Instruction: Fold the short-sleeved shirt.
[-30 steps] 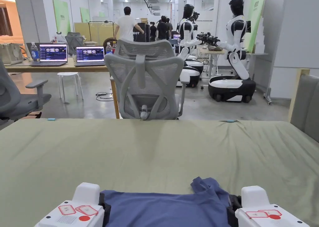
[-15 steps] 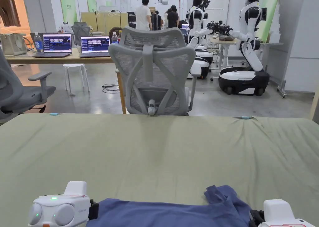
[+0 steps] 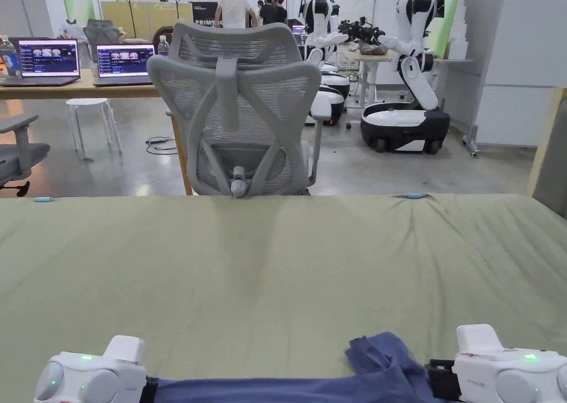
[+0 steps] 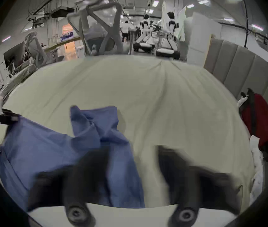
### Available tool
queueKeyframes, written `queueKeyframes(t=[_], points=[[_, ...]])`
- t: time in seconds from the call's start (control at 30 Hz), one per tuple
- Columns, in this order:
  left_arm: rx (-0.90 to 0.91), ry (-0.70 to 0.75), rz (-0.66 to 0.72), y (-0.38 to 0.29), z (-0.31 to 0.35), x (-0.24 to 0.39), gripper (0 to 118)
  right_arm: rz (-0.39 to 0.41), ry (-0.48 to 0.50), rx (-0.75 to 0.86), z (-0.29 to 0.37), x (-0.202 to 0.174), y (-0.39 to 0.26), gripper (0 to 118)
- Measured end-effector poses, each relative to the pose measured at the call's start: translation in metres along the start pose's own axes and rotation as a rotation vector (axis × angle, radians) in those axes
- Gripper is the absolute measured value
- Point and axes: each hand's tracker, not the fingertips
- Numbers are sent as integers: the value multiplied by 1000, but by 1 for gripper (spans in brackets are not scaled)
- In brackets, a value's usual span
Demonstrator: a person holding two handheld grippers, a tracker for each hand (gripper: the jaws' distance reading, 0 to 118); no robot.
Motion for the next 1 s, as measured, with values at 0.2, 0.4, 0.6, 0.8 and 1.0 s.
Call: queueKeyframes(t=[0.2, 0.4, 0.6, 0.8, 1.0], points=[[92, 29, -29, -2, 49, 12, 2, 3, 20, -176, -48, -6, -7, 89], [121, 23, -9, -8, 74, 13, 2, -62, 40, -72, -2, 2, -9, 0], [226, 7, 32, -33, 142, 18, 2, -62, 52, 89, 90, 11, -9, 0], [304, -25, 63, -91, 229, 23, 2, -14, 31, 203, 194, 23, -62, 0], [131, -34, 70, -184, 233, 26, 2, 9, -18, 125, 197, 30, -159, 0]])
